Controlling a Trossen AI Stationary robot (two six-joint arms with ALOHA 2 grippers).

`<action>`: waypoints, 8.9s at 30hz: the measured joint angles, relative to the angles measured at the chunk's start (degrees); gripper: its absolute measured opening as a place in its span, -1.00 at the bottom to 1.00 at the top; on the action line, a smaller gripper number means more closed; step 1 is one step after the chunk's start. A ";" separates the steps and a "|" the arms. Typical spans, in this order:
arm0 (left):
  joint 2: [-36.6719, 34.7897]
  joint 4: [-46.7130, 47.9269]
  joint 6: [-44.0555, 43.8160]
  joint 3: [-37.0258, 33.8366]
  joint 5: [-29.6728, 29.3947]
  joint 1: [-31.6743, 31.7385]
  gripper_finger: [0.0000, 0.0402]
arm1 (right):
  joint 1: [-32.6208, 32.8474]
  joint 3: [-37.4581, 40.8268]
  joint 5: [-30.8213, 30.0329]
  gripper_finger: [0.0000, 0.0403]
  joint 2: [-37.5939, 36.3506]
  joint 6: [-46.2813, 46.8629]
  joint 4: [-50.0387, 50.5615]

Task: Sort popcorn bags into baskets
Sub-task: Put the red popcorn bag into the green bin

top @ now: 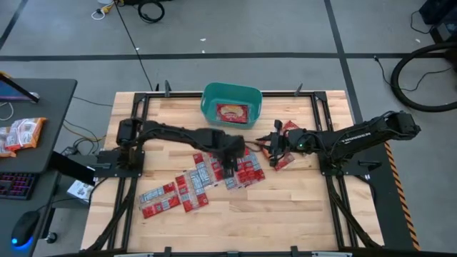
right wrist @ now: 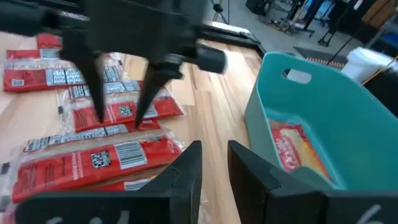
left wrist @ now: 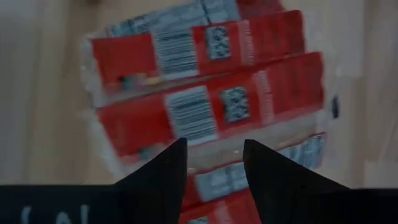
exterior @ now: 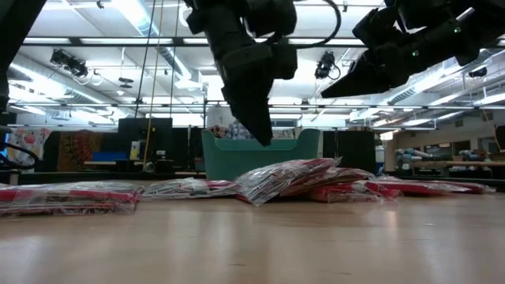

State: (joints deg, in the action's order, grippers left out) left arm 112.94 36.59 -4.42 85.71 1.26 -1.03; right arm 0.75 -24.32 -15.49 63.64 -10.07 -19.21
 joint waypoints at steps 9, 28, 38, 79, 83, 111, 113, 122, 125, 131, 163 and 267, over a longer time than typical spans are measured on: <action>2.62 -6.30 -11.60 -0.02 -12.20 -10.39 0.21 | 2.21 0.04 -4.60 -0.59 1.20 5.81 2.14; 18.34 0.25 -27.96 18.46 -42.85 -22.80 0.18 | 11.98 0.07 -12.58 -0.59 1.90 3.91 7.36; 21.57 4.84 -29.90 19.84 -47.11 -23.75 0.16 | 15.65 0.07 -13.53 -0.59 1.86 3.98 8.84; 23.73 25.06 -37.19 21.08 -46.79 -24.63 -0.96 | 17.92 0.07 -11.87 -0.59 1.84 5.13 6.45; 20.81 29.54 -39.14 22.18 -47.15 -25.09 -0.98 | 17.94 0.07 -11.85 -0.59 1.84 5.10 6.43; -4.65 28.13 -28.12 22.18 -34.50 -3.59 -1.00 | 17.92 0.07 -11.46 -0.59 1.84 4.36 5.99; -5.41 25.05 -25.49 22.18 -31.27 0.10 -0.99 | 17.94 0.07 -11.46 -0.59 1.84 4.33 5.97; -4.63 13.34 -21.73 22.25 -19.32 16.63 -0.98 | 17.96 0.07 -9.99 -0.59 1.84 4.57 6.34; -2.63 10.42 -23.99 22.10 -12.45 21.16 -0.98 | 17.99 0.07 -9.45 -0.59 1.84 5.55 6.93; 1.13 5.87 -32.97 22.18 -3.41 27.01 -0.97 | 18.53 0.07 -8.85 -0.59 1.84 5.79 8.56; 3.87 25.25 -27.90 22.62 -13.79 26.64 -0.29 | 21.44 0.07 -10.38 -0.59 1.84 5.73 7.18; 12.23 18.36 -24.13 18.89 -36.30 -17.18 -0.98 | 21.24 0.09 -13.23 -0.59 1.86 3.91 6.39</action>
State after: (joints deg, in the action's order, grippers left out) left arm 125.16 54.95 -28.56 104.60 -35.04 -18.21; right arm 22.00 -24.23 -28.71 65.49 -6.15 -12.82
